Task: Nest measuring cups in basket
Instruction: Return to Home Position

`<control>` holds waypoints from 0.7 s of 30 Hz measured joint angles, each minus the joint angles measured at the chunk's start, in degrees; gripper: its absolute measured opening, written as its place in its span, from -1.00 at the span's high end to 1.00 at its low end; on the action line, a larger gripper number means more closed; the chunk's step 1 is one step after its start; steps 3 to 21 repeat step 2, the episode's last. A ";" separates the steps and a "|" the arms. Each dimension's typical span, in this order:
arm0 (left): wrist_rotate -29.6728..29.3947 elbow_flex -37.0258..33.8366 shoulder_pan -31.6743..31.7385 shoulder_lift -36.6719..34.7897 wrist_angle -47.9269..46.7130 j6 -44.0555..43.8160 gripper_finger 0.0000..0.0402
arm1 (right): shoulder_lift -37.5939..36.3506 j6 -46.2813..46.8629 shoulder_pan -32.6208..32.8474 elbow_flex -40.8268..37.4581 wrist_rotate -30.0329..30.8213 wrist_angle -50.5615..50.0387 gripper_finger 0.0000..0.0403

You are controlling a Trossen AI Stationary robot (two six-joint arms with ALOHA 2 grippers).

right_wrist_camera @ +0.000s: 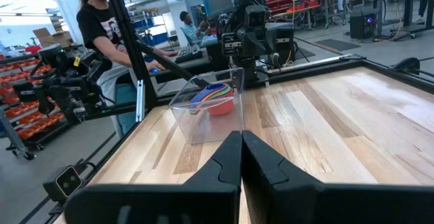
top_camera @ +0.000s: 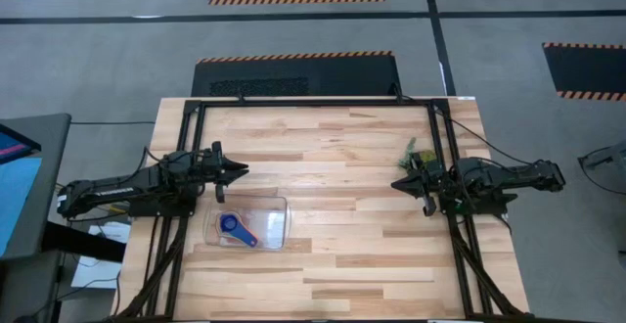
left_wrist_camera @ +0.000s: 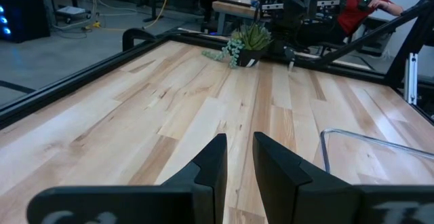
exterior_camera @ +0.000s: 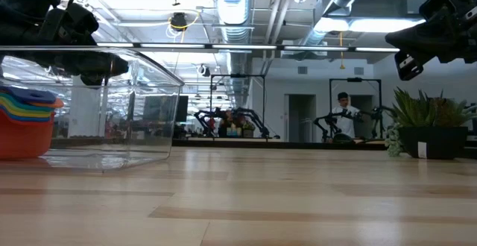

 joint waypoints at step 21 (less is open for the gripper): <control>0.00 0.00 0.00 0.00 0.00 0.00 0.70 | -0.02 0.02 -0.02 0.00 0.00 0.00 0.87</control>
